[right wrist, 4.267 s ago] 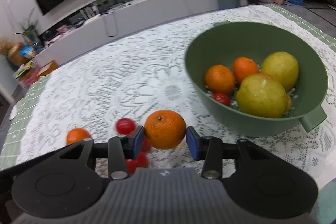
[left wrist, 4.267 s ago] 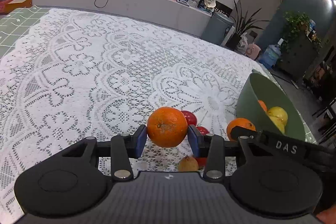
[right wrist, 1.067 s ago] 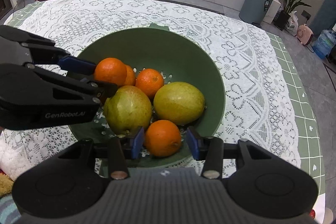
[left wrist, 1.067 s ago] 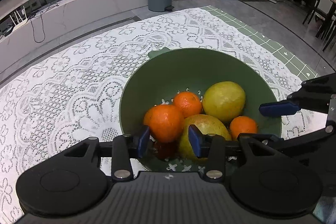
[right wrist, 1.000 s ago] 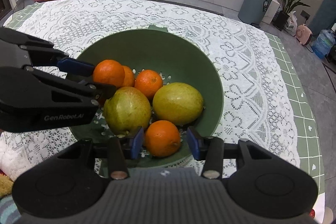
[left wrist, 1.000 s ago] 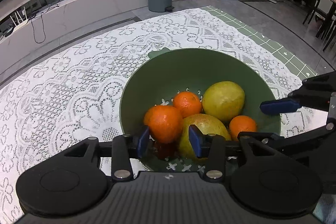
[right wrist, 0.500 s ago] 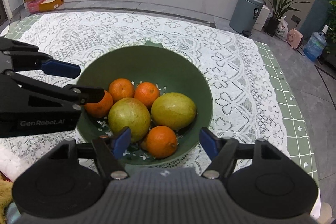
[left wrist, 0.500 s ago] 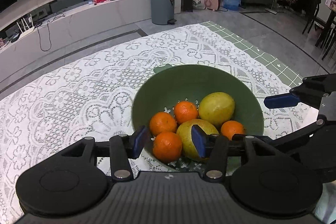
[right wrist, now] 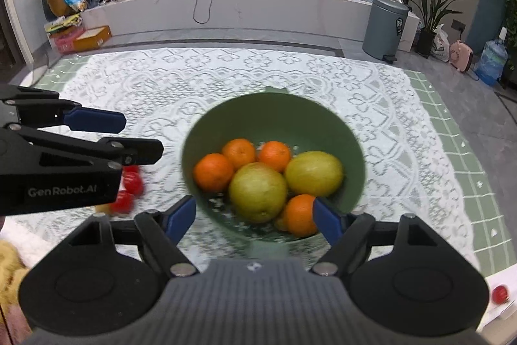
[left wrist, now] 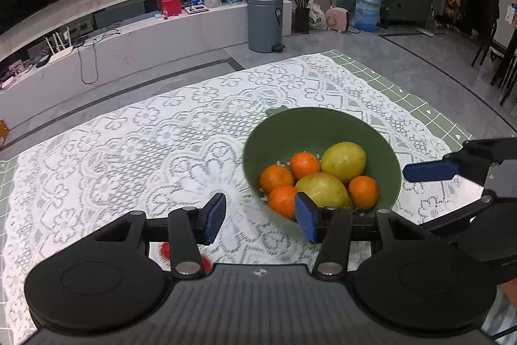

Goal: Organize fruits
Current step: 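Lift both tools from the colander and move them toward the loose tomatoes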

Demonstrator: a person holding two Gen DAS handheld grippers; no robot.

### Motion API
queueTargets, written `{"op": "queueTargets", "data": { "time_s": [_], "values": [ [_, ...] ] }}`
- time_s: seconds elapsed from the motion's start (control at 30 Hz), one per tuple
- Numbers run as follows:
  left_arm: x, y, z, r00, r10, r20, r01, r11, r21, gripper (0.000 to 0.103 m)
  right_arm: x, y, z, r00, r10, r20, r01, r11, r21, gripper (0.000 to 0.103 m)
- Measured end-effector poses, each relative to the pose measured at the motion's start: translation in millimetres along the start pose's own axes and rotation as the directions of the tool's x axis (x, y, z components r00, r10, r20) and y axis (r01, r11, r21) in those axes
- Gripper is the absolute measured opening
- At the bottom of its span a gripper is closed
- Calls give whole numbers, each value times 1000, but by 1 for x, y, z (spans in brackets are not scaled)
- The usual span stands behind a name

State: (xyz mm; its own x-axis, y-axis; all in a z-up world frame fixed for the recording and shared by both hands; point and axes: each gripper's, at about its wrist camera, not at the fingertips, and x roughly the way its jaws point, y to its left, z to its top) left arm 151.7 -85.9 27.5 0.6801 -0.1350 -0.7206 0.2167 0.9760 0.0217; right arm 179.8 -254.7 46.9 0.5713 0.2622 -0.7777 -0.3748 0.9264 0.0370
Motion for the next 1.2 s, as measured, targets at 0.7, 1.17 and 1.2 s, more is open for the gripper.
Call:
{"op": "queueTargets", "data": {
  "time_s": [0.7,1.17,1.2],
  "values": [
    [-34,79,-70,1000,1,31,4,987,-159,58,18,86,-34,994,103,37,-104,994,24,77],
    [-18,118,-105,996,-79,50,89,969,-229,58,40,113,-40,992,118,33,-118,993,-21,75],
    [-16,119,-107,995,-86,43,94,967,-235,58,42,115,-40,993,114,30,-113,993,-24,74]
  ]
}}
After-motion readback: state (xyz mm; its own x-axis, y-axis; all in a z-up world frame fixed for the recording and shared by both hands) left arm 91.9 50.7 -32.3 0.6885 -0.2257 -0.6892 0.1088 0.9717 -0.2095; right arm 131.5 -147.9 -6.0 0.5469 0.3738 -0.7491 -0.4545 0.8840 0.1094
